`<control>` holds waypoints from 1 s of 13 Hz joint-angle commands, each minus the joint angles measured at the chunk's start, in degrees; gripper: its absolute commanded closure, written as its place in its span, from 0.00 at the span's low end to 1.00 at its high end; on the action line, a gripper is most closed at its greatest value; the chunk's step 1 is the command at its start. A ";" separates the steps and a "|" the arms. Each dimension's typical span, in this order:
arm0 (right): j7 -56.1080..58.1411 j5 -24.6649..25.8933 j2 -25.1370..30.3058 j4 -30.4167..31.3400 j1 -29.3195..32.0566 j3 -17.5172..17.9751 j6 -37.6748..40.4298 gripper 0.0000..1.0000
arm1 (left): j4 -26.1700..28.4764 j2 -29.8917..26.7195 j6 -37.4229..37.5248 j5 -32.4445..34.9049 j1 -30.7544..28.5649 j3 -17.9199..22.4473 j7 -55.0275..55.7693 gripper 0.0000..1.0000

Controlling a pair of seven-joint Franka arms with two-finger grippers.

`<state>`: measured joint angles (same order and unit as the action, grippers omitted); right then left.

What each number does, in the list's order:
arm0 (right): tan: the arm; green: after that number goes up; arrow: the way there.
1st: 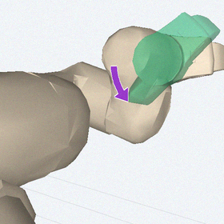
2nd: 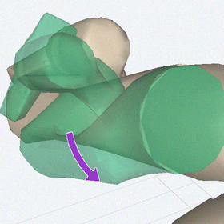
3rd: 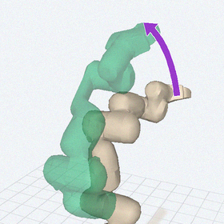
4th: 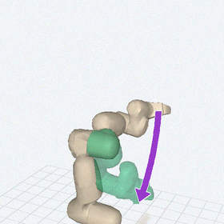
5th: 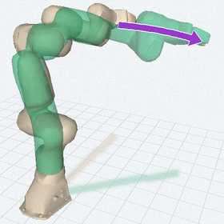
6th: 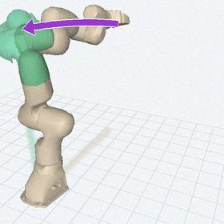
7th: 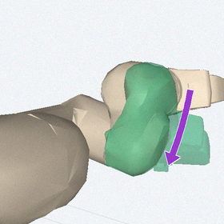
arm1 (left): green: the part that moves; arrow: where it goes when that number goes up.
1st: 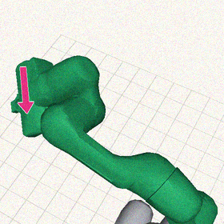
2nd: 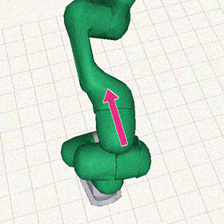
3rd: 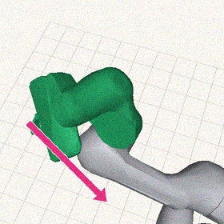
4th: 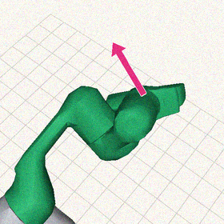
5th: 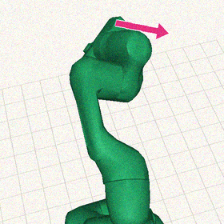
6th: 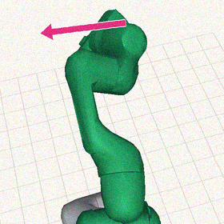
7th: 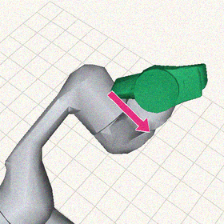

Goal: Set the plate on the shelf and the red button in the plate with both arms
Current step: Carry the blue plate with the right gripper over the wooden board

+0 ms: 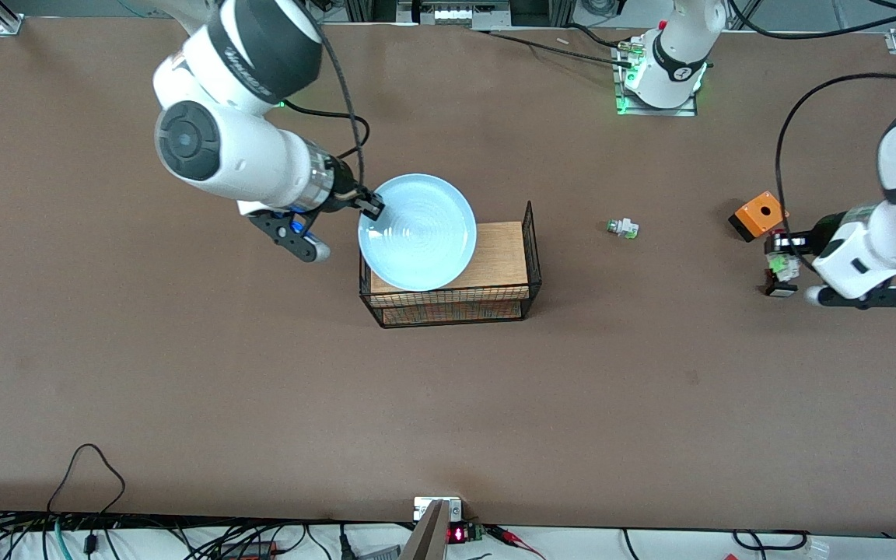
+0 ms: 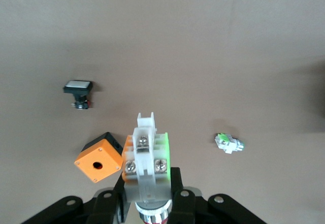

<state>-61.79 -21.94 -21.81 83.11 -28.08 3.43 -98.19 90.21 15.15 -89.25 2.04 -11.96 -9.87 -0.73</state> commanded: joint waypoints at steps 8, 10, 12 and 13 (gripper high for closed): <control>-6.06 10.86 0.99 8.38 -10.42 -0.62 -6.12 1.00 | -7.68 0.05 4.08 0.68 0.09 -1.47 -0.06 1.00; -7.55 12.87 -0.50 8.56 -11.73 -0.61 -7.89 1.00 | -7.68 0.14 4.08 0.68 0.01 -1.56 -0.06 1.00; -8.60 13.76 -2.00 8.39 -12.09 -0.61 -10.34 1.00 | -7.68 0.05 4.08 0.68 0.01 -1.73 -0.15 1.00; -8.70 13.68 -2.44 8.21 -12.00 -0.70 -11.49 1.00 | -7.68 0.05 4.08 0.59 0.01 -1.74 -0.24 1.00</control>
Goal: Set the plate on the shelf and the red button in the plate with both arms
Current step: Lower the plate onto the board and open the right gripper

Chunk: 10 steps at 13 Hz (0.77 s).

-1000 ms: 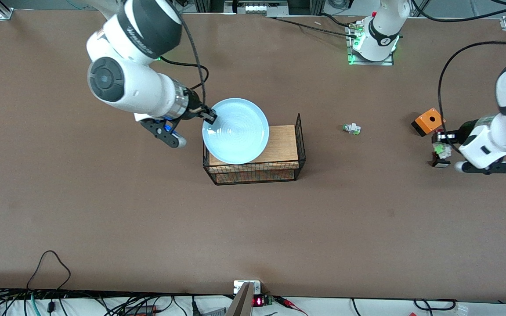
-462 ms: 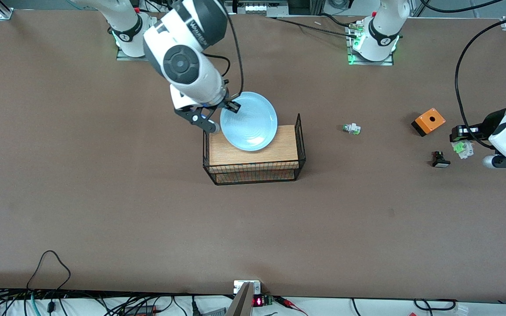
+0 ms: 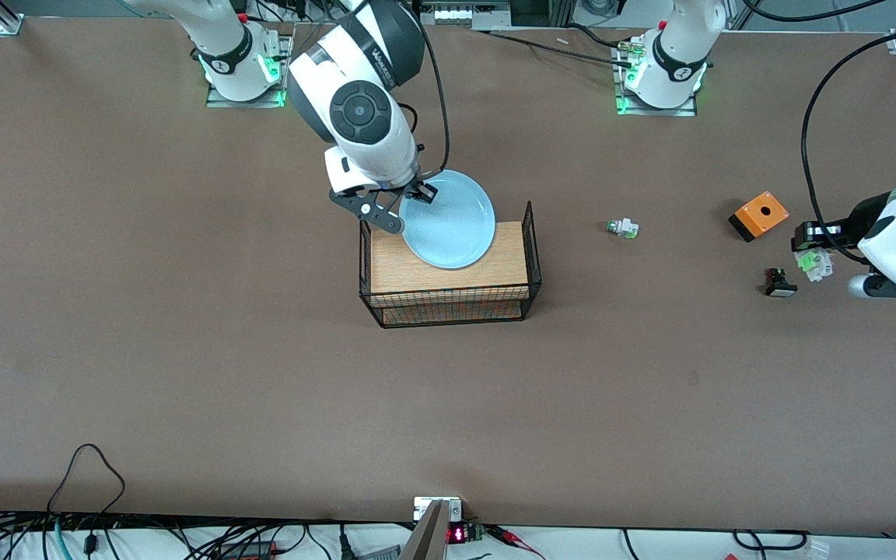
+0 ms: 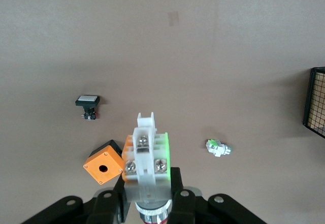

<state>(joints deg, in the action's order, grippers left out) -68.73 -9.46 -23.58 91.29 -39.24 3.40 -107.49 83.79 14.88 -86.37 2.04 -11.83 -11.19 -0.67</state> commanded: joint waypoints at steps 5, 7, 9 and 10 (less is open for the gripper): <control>-1.75 1.11 -1.29 -0.50 0.47 -0.94 -4.13 0.99 | -1.26 0.32 1.12 0.51 -0.22 -0.42 -1.00 1.00; -1.67 1.19 -2.69 -1.20 0.65 -1.20 -4.31 0.99 | -1.26 0.41 1.03 0.42 -0.13 -0.50 -1.00 1.00; -1.58 1.11 -3.58 -1.56 0.83 -1.55 -6.06 0.98 | -1.26 0.32 1.03 0.42 -0.13 -0.50 -1.00 1.00; -1.67 1.19 -4.19 -1.56 0.83 -1.55 -6.50 0.98 | -1.26 0.41 1.03 0.42 -0.13 -0.50 -1.00 1.00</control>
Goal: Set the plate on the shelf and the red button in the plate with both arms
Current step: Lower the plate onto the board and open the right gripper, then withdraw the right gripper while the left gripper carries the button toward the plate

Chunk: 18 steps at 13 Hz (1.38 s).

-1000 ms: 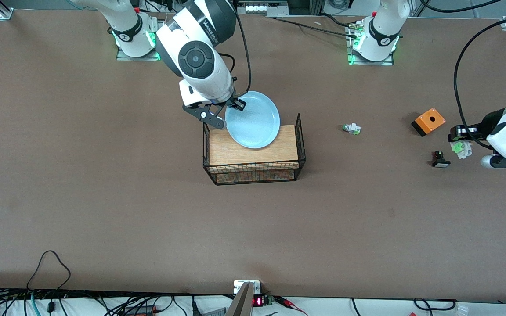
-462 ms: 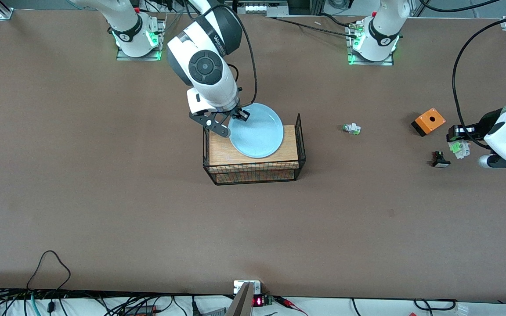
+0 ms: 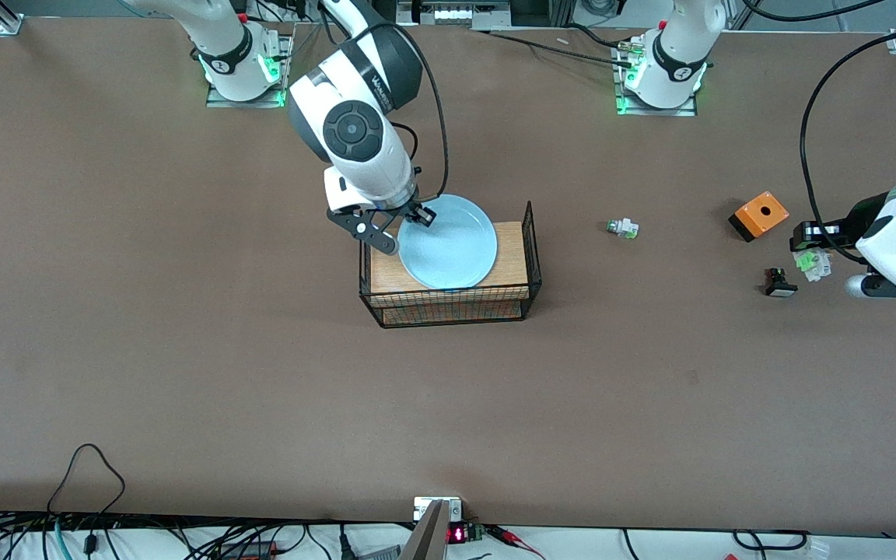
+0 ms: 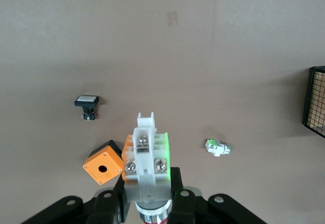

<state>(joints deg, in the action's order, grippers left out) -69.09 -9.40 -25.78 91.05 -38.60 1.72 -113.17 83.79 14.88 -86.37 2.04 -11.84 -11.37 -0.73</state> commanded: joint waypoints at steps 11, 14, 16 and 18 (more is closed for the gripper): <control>-1.49 0.43 -3.66 -7.45 2.21 0.04 -2.85 0.24 | -1.26 0.32 1.20 -0.29 -0.20 -0.23 -0.94 1.00; -0.88 0.87 -3.57 -10.18 2.92 0.04 -2.85 0.00 | -1.26 -0.72 2.08 -0.29 -0.38 -0.32 -0.42 1.00; 1.57 1.13 -2.96 -10.62 3.79 -0.04 -2.76 0.00 | -1.26 -1.78 3.31 -0.46 -0.03 -1.62 0.55 1.00; 9.54 2.36 0.18 -10.63 5.63 -1.27 -1.19 0.00 | -1.26 -1.79 5.06 -0.98 -0.12 -5.05 2.30 1.00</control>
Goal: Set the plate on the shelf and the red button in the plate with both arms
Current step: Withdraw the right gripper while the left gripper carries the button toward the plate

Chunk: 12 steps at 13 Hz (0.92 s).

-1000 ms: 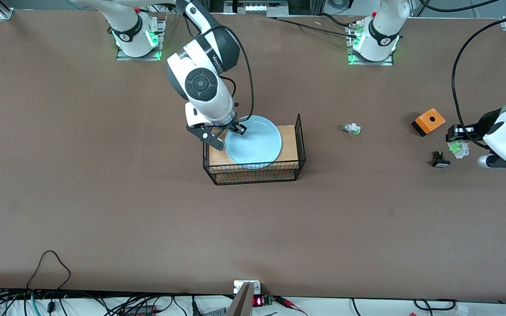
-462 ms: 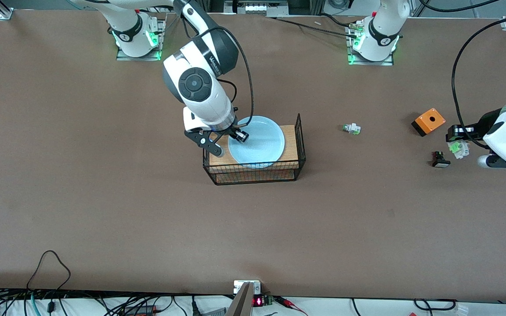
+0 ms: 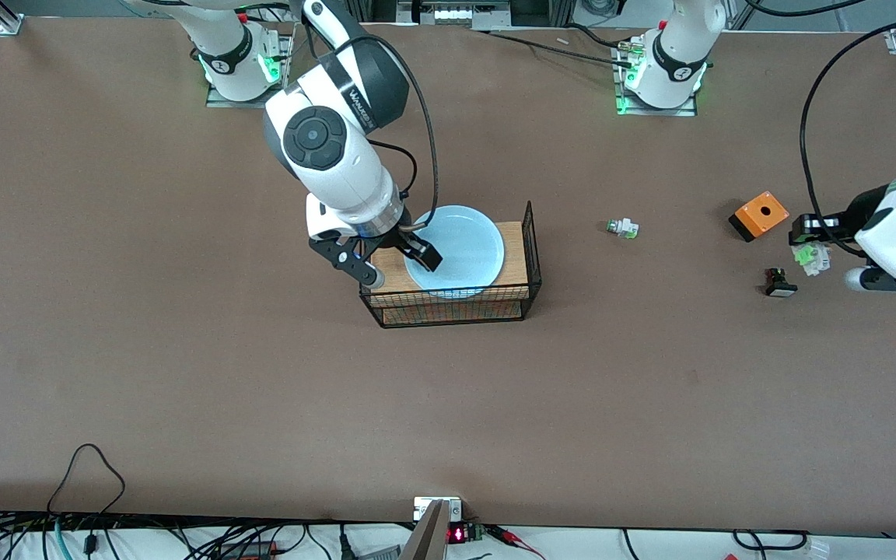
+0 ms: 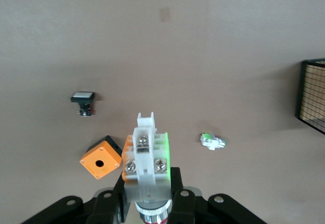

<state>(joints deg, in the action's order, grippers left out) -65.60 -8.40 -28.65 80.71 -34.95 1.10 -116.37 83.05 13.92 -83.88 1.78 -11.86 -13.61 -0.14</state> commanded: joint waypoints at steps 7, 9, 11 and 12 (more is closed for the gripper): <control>45.33 2.68 9.93 -0.55 17.79 -5.22 22.12 0.00 | -0.26 -1.09 5.22 -5.56 -0.09 -16.51 10.14 1.00; 57.11 6.96 10.98 -3.18 19.04 -8.03 24.78 0.00 | -0.17 -0.21 4.70 -5.56 0.35 -22.13 17.15 1.00; 60.94 9.53 10.98 -3.37 19.22 -10.05 26.54 0.00 | -0.17 2.16 3.82 -5.48 2.44 -25.57 22.52 1.00; 61.20 9.45 10.98 -3.46 19.22 -11.98 27.59 0.00 | -0.17 4.52 3.73 -5.82 5.07 -25.59 23.59 1.00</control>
<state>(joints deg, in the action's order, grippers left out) -6.23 -0.40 -17.85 78.02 -15.08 -9.08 -91.19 83.46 14.64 -79.83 -3.09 -9.51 -38.26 20.42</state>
